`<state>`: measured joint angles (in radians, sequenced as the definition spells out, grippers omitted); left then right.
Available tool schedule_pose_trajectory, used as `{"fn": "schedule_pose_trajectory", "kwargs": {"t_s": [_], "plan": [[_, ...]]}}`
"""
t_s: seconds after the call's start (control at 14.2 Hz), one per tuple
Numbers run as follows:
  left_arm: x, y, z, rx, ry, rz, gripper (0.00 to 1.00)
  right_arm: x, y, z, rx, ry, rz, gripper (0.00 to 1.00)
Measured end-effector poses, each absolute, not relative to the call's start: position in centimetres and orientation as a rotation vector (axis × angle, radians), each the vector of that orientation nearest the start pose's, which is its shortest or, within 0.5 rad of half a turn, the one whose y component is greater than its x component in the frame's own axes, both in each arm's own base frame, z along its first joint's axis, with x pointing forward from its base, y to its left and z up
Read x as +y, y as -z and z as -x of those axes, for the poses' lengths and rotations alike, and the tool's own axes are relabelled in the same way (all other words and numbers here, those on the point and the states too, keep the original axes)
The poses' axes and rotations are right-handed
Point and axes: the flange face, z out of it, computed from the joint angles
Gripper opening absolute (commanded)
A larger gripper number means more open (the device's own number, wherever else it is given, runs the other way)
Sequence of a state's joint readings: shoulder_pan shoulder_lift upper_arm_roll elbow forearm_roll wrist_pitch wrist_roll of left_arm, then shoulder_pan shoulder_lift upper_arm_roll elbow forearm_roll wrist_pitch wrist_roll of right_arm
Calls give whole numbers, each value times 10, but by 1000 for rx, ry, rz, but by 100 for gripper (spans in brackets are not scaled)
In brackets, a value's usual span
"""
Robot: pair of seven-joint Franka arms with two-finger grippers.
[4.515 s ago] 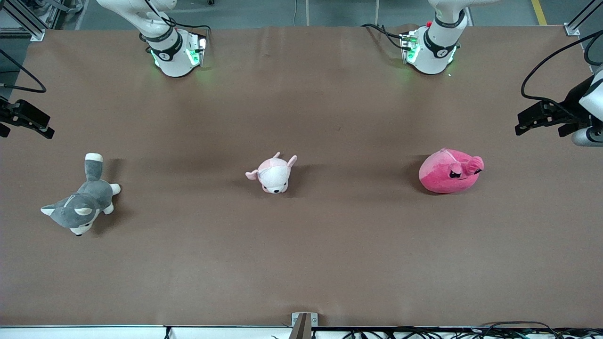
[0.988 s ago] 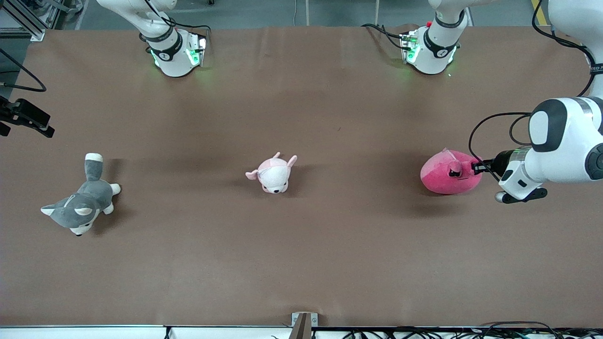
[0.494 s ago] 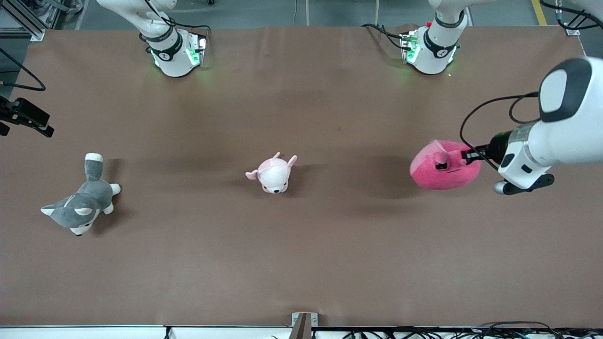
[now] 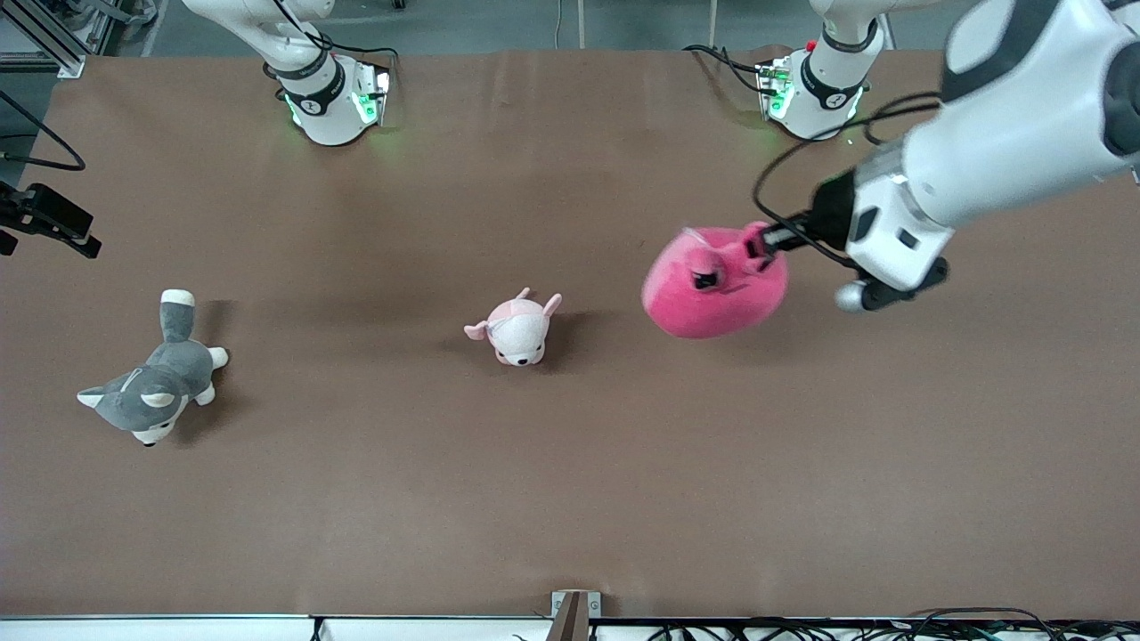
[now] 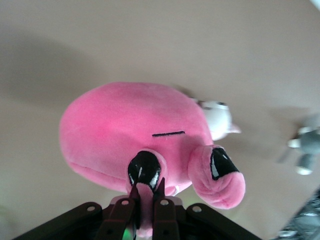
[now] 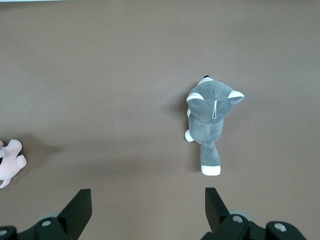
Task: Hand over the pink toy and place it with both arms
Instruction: 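Lift the pink pig with the left gripper toward the table's middle, then reach the right gripper to the pink pig held by the left gripper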
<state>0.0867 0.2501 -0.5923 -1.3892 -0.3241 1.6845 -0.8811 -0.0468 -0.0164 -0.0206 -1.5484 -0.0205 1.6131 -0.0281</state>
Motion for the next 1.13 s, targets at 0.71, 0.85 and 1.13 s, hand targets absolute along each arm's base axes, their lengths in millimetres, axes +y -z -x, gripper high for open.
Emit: {"fn": "schedule_pose_trajectory", "kwargs": {"t_s": [0.71,0.85,1.13], "plan": [[-460,-618,-492,-901,-315,3655,0,41,-640,-558,-154,83,2939,87],[-465,-614,-490,-900,-331,3654,0,46,-628,-566,-123,46,2824,70],[-467,-620,-497,-955,-255,3710,0,77,-614,-577,-64,-26,2576,65]]}}
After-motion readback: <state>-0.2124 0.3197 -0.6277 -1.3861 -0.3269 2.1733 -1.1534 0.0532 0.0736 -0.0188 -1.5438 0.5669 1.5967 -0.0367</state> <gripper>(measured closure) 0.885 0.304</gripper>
